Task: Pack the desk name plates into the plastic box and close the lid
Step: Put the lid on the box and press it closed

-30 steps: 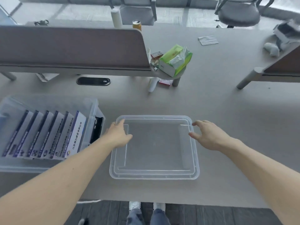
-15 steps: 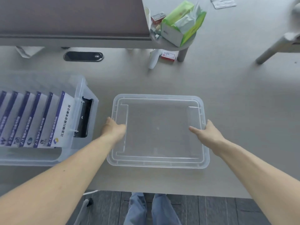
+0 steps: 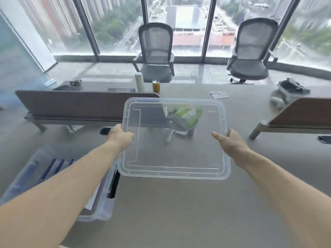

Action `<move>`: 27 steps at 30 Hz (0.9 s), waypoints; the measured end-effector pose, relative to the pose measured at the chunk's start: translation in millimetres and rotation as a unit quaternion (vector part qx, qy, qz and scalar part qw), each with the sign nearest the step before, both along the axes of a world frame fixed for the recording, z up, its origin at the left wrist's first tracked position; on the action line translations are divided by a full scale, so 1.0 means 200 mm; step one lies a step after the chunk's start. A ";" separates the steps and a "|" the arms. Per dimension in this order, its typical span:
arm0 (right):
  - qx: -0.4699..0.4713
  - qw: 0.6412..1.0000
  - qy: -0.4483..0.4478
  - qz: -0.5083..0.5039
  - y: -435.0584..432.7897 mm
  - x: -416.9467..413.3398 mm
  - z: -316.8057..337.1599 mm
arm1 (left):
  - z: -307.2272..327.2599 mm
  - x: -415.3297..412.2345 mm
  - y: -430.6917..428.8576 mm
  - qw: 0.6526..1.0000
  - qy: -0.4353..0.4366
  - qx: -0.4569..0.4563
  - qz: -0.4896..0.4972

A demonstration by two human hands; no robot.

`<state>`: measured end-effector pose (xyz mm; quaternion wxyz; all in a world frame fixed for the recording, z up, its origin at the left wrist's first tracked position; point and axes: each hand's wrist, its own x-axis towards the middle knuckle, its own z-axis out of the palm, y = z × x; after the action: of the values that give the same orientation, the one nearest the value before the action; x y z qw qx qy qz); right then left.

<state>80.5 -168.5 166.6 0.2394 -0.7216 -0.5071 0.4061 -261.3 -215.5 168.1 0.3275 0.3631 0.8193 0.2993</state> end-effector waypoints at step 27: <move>0.272 0.960 -0.061 0.022 -0.30 -1.91 0.45 | 0.42 -2.08 -0.57 0.979 -0.061 0.191 0.046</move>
<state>-301.5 -227.5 256.4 0.3858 -0.6416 -0.6278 0.2132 -678.0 -329.8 252.0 0.2877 0.3621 0.7414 0.4862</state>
